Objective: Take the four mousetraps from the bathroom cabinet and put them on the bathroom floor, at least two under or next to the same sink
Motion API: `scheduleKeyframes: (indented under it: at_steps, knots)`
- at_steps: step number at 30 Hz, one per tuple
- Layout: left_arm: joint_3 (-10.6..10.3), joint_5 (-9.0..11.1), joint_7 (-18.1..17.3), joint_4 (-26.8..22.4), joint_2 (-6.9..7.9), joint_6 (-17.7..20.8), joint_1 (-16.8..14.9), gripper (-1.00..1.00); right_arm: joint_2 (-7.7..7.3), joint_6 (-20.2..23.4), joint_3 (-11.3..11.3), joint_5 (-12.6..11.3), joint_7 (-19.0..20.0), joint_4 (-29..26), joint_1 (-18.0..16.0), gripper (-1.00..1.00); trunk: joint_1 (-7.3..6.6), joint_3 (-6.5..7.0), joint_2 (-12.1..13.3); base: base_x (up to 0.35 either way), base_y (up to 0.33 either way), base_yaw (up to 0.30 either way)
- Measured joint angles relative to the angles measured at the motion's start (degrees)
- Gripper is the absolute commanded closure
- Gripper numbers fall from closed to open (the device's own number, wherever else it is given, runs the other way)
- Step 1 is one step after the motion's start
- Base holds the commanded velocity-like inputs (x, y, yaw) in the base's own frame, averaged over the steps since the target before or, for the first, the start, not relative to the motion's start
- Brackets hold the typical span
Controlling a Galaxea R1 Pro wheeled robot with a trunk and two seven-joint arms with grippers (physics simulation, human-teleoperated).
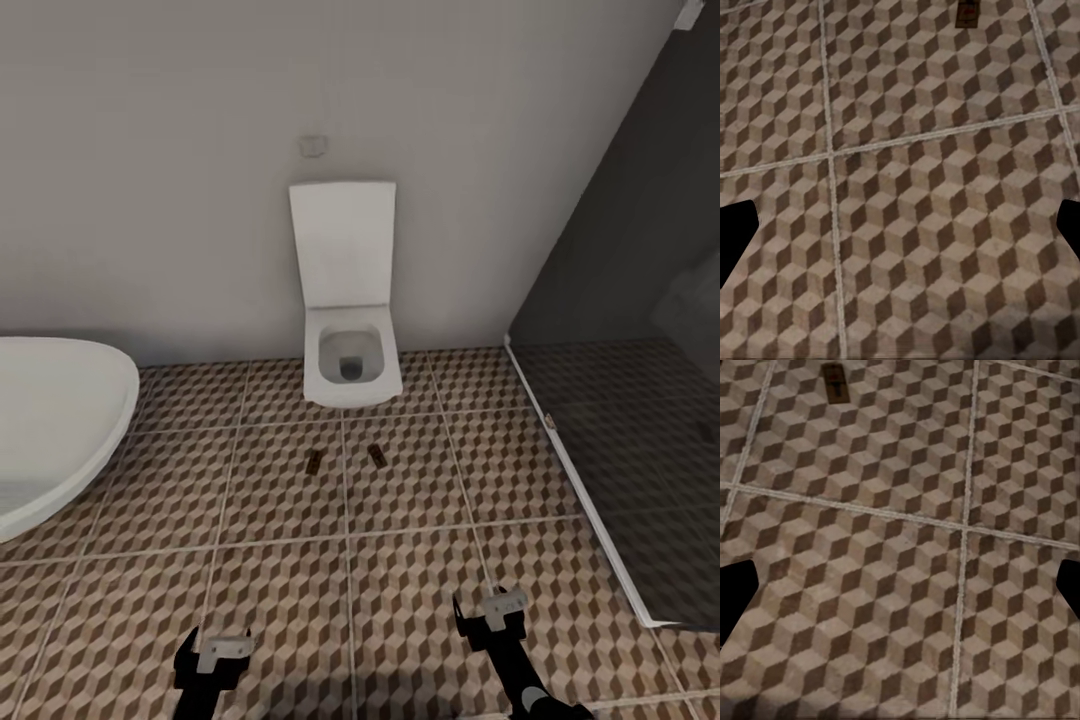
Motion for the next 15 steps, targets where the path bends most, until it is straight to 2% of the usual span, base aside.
scheduleKeyframes:
  at_steps: [6,15]
  knots:
    - [0.0,0.1,0.2,3.0,0.04,-2.3,0.1,-1.00,0.06,-0.3,0.0,-0.1,0.0,0.0,1.0,-1.00,-1.32,1.64,2.4,0.000,0.000,0.000]
    - [0.0,0.2,0.2,4.1,0.45,-3.8,1.7,-1.00,0.23,-0.6,0.1,-0.2,0.0,0.0,1.4,-1.00,-3.30,4.10,6.0,0.000,0.000,0.000]
